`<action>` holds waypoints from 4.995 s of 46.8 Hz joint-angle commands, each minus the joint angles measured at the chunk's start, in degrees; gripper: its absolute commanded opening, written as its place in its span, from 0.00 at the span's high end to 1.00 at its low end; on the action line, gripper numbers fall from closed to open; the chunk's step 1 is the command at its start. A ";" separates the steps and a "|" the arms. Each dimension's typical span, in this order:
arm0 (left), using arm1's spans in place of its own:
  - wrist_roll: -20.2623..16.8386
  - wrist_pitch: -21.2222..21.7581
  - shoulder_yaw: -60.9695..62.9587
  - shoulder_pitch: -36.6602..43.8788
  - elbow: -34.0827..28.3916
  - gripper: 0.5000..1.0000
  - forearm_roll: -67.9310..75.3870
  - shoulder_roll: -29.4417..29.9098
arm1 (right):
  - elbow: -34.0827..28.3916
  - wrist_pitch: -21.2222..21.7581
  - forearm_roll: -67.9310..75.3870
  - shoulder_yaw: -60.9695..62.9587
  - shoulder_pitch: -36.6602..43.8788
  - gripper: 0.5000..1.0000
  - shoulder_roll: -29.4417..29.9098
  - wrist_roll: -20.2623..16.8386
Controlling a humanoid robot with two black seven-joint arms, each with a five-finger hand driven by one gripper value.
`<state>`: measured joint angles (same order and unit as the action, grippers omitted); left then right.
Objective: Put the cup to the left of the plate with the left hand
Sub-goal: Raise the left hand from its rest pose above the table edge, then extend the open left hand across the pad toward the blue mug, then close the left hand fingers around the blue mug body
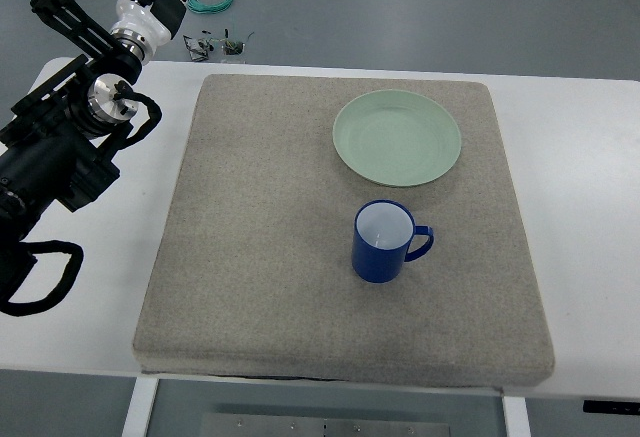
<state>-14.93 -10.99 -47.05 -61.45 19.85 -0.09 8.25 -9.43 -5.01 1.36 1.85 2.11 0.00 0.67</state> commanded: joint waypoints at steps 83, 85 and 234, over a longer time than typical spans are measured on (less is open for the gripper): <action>-0.28 -15.63 28.68 0.54 43.95 0.02 19.76 23.47 | 0.02 0.00 0.04 0.00 0.00 0.13 0.00 0.03; -0.63 -17.22 28.77 1.15 44.31 0.02 22.05 23.91 | 0.02 0.00 0.04 0.00 0.00 0.13 0.00 -0.06; -5.55 -19.77 29.12 14.87 34.29 0.02 39.73 6.16 | 0.02 0.00 0.04 0.00 0.00 0.13 0.00 0.03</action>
<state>-20.50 -30.75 -18.08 -46.60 54.14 39.64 14.96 -9.42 -5.01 1.36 1.85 2.11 0.00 0.68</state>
